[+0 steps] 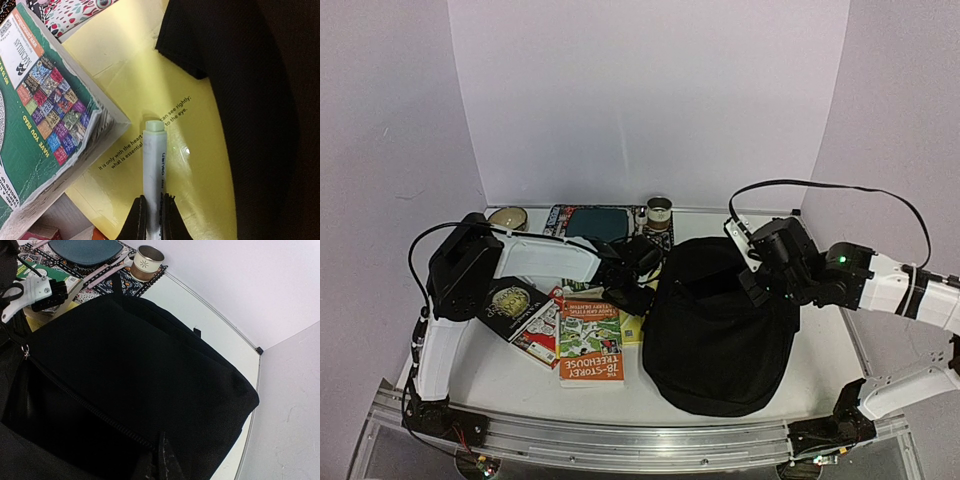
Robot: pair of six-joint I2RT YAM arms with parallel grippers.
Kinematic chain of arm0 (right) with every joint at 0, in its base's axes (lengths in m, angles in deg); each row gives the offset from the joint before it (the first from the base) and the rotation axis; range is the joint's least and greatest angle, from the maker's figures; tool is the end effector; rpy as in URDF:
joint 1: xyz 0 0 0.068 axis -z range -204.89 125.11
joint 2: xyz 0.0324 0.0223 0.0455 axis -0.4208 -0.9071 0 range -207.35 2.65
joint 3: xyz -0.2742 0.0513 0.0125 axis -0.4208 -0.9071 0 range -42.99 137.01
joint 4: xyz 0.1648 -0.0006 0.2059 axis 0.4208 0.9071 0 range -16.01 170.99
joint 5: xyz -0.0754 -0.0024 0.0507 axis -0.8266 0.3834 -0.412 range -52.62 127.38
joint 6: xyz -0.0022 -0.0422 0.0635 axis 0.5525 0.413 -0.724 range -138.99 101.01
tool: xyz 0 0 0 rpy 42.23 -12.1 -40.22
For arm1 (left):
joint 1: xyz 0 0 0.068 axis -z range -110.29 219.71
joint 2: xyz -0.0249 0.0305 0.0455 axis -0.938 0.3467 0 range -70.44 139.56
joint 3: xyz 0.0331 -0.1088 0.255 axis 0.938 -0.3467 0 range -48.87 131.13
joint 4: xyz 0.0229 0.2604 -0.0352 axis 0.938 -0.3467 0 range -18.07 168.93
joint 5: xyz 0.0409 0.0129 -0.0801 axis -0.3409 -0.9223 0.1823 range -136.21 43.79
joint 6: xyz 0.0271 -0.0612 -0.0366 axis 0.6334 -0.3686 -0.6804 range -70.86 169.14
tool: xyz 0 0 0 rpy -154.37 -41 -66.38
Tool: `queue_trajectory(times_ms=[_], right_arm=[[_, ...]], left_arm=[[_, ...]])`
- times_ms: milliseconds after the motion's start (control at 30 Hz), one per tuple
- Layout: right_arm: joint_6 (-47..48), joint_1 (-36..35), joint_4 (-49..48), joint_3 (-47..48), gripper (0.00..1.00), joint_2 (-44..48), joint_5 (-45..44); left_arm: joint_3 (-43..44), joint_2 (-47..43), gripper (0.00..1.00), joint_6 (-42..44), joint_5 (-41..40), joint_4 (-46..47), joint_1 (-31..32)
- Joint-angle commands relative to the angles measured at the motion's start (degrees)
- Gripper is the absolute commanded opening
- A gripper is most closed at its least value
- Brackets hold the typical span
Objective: Pack the student bag
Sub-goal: Grab the pen from the book, then place the pen in the lower front pocket of the bag.
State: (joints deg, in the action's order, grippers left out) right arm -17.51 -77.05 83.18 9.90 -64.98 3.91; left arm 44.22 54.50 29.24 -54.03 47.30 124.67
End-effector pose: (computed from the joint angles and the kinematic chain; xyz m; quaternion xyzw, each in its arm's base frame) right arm 0.2051 0.2059 0.3069 -0.2221 0.7873 0.0053 0.5752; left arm 0.2820 -0.3865 0.1322 0.2776 0.9307 -0.0863 0.2221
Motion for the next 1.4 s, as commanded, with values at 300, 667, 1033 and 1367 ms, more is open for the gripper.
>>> queue_trajectory(times_ms=[300,667,1033,1367], right_arm=[[-7.22,-0.06,2.26,8.72,0.0,-4.19,-3.16],[-16.68,-0.08,3.88,12.61,0.0,-9.75,-4.32],[-21.73,-0.97,3.98,15.2,0.0,-14.74,-3.28],[-22.01,-2.15,2.15,13.98,0.0,-14.94,-2.27]], left_arm=[[0.55,-13.12,0.0,-4.42,-7.45,-2.22,-2.73],[-11.34,-25.08,0.0,-14.57,0.01,11.04,-2.74],[-24.32,-31.22,0.0,-27.66,18.94,32.85,-1.22],[-18.93,-22.43,0.0,-31.68,26.9,38.64,3.36]])
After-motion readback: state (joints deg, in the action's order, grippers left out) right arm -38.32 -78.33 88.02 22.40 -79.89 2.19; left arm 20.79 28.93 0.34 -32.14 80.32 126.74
